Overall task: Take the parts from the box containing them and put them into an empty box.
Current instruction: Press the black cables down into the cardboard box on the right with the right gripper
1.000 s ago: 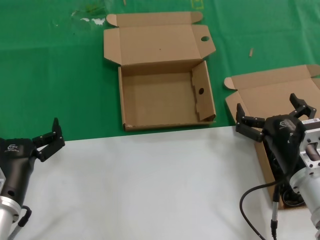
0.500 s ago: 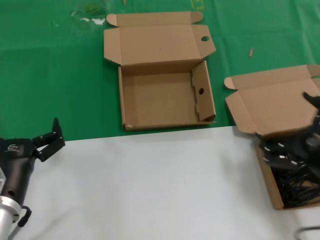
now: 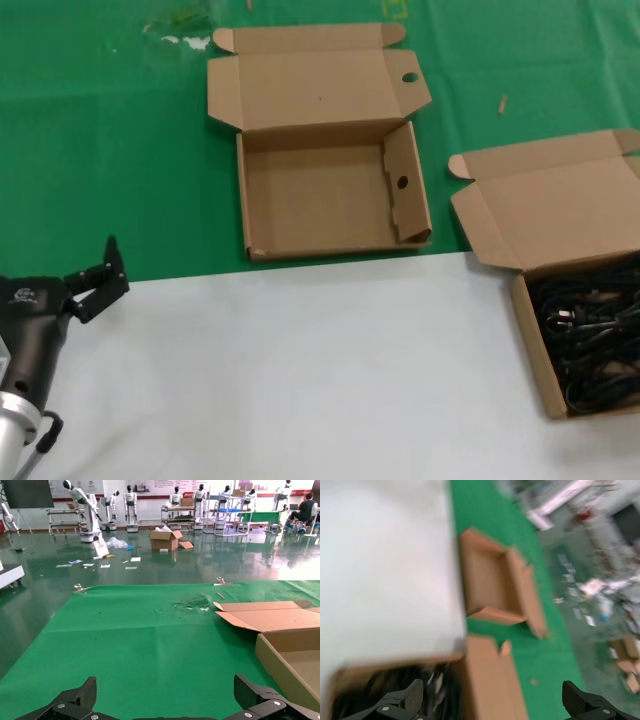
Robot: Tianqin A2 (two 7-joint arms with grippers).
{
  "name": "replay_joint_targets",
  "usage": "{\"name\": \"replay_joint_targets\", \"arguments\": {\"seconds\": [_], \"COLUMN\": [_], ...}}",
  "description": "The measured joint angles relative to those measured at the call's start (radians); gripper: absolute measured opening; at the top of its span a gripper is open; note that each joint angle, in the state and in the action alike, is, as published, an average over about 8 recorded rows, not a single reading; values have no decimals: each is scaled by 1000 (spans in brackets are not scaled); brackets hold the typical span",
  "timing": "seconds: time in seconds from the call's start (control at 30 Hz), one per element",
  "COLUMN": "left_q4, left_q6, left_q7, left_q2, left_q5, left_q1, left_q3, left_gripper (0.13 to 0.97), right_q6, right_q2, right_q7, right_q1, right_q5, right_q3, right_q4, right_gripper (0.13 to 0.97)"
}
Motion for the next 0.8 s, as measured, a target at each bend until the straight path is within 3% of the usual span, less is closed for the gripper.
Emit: {"name": "replay_joint_targets", "arguments": {"seconds": [0.37,0.8], "left_q4": [0,0], "left_q6": [0,0], "left_q7": [0,0], "left_q2": [0,0], "left_q5": [0,0], "left_q1": [0,0], "left_q3": [0,0], "left_gripper": [966,966], "right_q6": [54,70], "right_q2": [104,87], "right_q7": [-236,-333], "right_q1": [130,384], "right_q5": [-141,-164], "right_q3": [-144,-363], "right_q4": [-165,-358], "right_gripper": [966,959]}}
